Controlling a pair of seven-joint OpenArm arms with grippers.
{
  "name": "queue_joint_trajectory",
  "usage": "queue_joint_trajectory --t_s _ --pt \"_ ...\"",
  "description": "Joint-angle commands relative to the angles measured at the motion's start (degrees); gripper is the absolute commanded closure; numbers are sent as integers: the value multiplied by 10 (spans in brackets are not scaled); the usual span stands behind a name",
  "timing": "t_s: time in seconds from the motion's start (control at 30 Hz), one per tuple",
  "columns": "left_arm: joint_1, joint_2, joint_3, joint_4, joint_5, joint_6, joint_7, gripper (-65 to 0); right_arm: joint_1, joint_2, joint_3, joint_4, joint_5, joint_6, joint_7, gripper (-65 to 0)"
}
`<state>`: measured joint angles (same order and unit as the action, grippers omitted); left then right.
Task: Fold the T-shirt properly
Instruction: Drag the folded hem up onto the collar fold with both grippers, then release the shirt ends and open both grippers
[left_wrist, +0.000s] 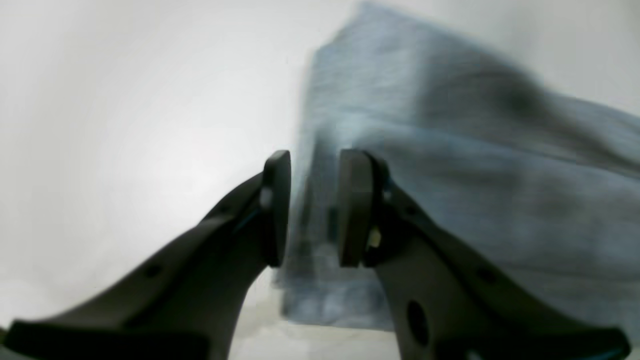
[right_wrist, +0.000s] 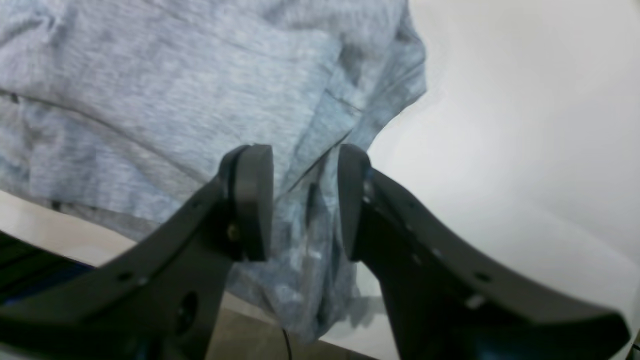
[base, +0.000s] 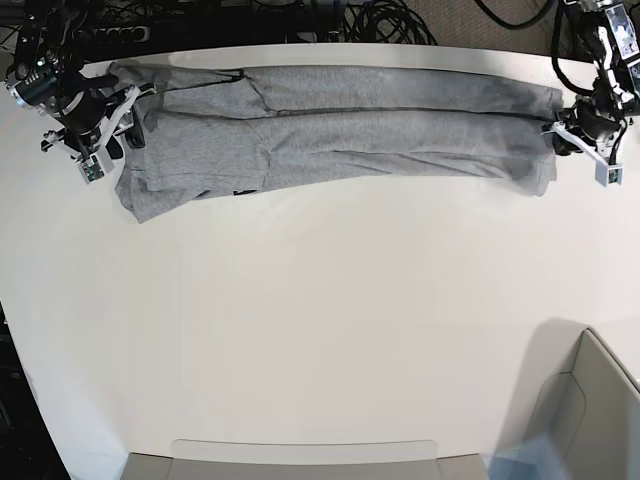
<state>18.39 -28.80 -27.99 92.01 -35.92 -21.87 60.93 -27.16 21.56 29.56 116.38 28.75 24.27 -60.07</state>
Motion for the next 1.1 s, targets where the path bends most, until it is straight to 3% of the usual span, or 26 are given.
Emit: queue_joint_trajectory --t_s 0.0,0.23,0.4,0.7,0.77,0.87,1.07 --pt "-7 -18 -5 8 -11 -2 -15 -174 5 9 4 7 7 4 10 -220" --pt "-9 -20 -2 -61 -20 -3 -22 -176 9 9 4 6 7 4 10 -220" --pt "-8 -44 69 -78 -76 -3 -45 -176 9 9 4 6 7 4 10 -220" --pt "-7 -46 92 -120 -76 -10 -57 -172 8 9 4 6 7 4 10 -220" --pt "-7 -47 92 -123 -74 -45 -57 -144 9 9 4 6 7 4 10 -220" --pt "-9 -47 87 -168 -74 -86 -57 0 9 7 4 6 7 4 10 -220" --pt "-27 -57 84 -208 -54 -89 -84 0 10 8 4 6 7 4 10 -220"
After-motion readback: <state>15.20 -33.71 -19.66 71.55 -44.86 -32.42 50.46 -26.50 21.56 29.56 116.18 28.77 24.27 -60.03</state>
